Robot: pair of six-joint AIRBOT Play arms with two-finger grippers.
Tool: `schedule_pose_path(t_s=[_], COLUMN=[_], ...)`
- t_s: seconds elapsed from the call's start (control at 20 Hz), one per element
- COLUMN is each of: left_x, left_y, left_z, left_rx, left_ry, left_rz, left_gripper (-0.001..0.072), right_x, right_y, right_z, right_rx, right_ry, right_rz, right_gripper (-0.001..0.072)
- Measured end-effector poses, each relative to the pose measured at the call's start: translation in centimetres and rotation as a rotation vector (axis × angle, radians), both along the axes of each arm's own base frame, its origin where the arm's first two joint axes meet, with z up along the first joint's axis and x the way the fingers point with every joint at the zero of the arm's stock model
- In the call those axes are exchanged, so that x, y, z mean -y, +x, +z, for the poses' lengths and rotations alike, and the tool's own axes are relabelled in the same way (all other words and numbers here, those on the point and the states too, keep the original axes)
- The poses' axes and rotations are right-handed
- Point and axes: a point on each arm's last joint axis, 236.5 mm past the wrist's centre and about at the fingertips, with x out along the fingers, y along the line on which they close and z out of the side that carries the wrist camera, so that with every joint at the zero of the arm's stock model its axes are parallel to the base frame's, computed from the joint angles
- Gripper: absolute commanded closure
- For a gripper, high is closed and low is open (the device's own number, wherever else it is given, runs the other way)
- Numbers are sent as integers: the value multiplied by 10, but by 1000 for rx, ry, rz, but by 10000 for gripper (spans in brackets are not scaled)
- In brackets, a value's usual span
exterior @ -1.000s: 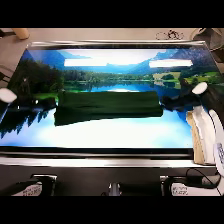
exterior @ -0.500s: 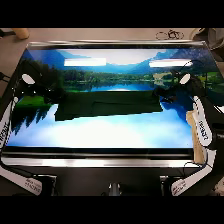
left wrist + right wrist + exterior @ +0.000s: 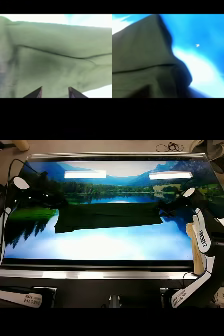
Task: Fold the shirts.
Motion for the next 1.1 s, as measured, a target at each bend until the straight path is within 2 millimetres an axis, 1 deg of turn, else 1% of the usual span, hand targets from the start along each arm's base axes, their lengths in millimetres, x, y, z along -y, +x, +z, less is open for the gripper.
schedule_pose_path(t_s=[0.05,0.1,0.15,0.2,0.25,0.35,0.45,0.55,0.6,0.65,0.75,0.85,0.9,0.95,1.0,1.05,1.1], left_x=[12,24,37,53,70,108,151,201,225,250,307,349,361,368,369,362,348], left_y=[-3,-6,-9,-10,-12,-12,-17,-28,-36,-41,-54,-61,-61,-59,-53,-43,-29], left_z=[4,5,6,5,2,-5,-19,-39,-49,-57,-69,-75,-76,-72,-65,-53,-38], left_rx=[7,10,13,23,30,48,30,-17,-45,-67,-120,-151,-145,-130,-102,-60,-5], left_ry=[-1,-2,-2,-6,-14,-53,-112,-190,-231,-282,-409,-512,-544,-570,-587,-591,-584], left_rz=[-24,-49,-67,-82,-91,-87,-91,-99,-97,-82,-25,20,29,28,29,26,23], left_gripper=[477,668,674,675,675,675,675,675,675,675,675,676,678,678,678,678,678], right_x=[-9,-15,-22,-28,-38,-51,-60,-75,-80,-85,-96,-98,-98,-100,-101,-101,-102], right_y=[-3,-5,-4,-3,-2,-7,-15,-40,-51,-65,-91,-108,-113,-117,-118,-115,-110], right_z=[-3,-1,7,21,42,91,149,205,230,251,285,305,310,313,313,310,304], right_rx=[-19,-20,-10,16,48,124,218,287,317,337,371,390,394,393,388,379,374], right_ry=[23,34,65,87,121,154,162,173,180,179,186,185,181,181,181,179,175], right_rz=[7,18,23,39,56,101,131,183,190,200,225,220,219,220,218,212,210], right_gripper=[690,691,691,691,691,692,691,691,691,690,690,690,690,690,690,690,690])
